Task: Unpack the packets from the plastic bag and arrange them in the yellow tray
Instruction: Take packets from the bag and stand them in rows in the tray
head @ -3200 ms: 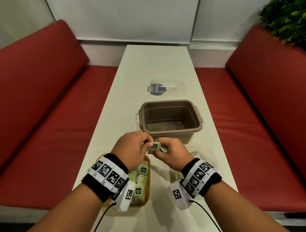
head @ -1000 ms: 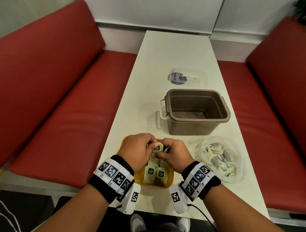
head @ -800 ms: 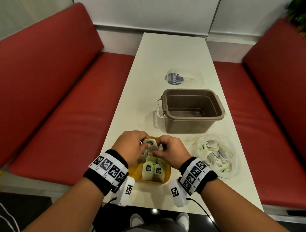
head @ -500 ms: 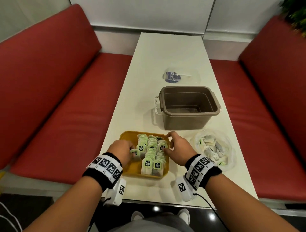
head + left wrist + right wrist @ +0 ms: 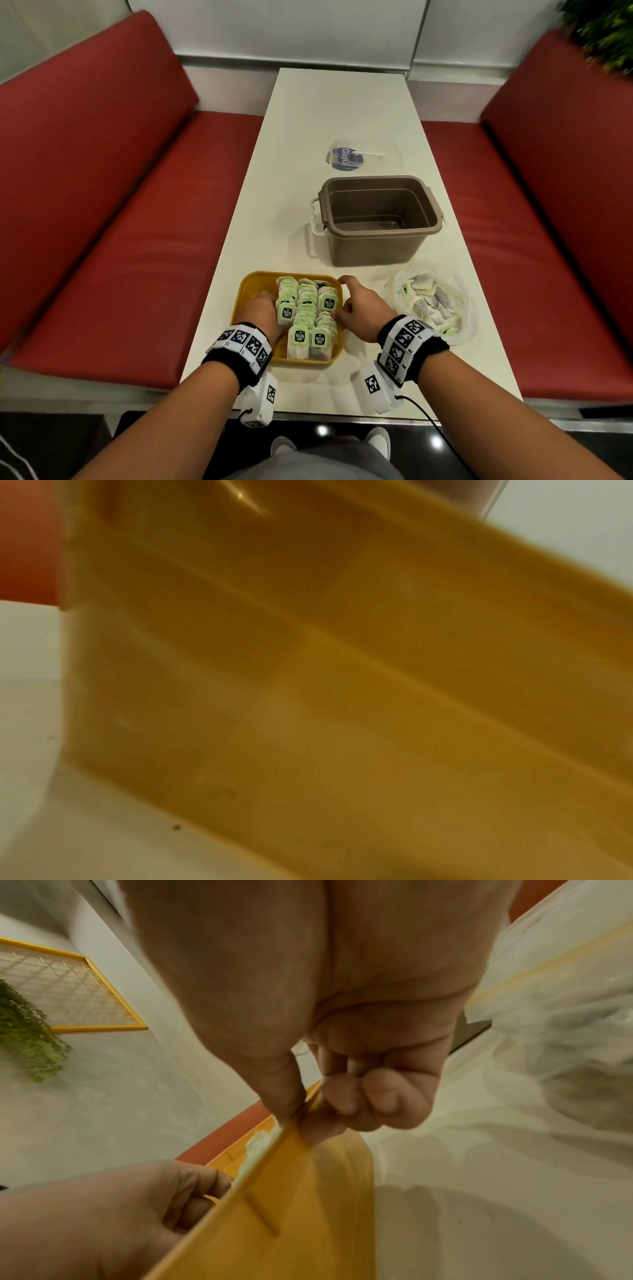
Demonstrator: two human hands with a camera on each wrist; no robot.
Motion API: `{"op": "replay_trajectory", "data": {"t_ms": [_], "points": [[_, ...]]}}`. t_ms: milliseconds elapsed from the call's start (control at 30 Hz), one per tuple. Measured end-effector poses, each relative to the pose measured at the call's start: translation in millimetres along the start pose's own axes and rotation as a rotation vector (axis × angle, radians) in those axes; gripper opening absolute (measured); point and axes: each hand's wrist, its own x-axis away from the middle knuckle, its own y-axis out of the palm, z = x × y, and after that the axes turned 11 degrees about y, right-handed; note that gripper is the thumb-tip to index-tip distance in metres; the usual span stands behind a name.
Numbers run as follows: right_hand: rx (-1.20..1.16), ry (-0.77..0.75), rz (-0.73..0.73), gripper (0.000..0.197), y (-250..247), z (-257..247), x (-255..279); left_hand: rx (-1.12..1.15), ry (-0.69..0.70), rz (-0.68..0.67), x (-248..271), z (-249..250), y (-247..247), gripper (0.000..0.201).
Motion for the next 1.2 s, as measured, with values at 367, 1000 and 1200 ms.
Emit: {"op": "replay_trajectory", "data": {"t_ms": [367,1000,1200], "points": [[0.007,-0.016,-0.02,0.062,-0.6,0.9,-0.4,-0.152,0.049,-0.066,-4.0,10.7,4.4,0.018],[0.121,0.095,0.238,0.02,-119.1,100.1,19.0,-0.027,0.624,0.062,-14.2,186.7,15.3,0.022],[0.263,0.121,0.146,0.019,-135.9,139.8,14.5,-0.091,0.541,-0.079,-45.4,232.7,80.3,0.028]]}}
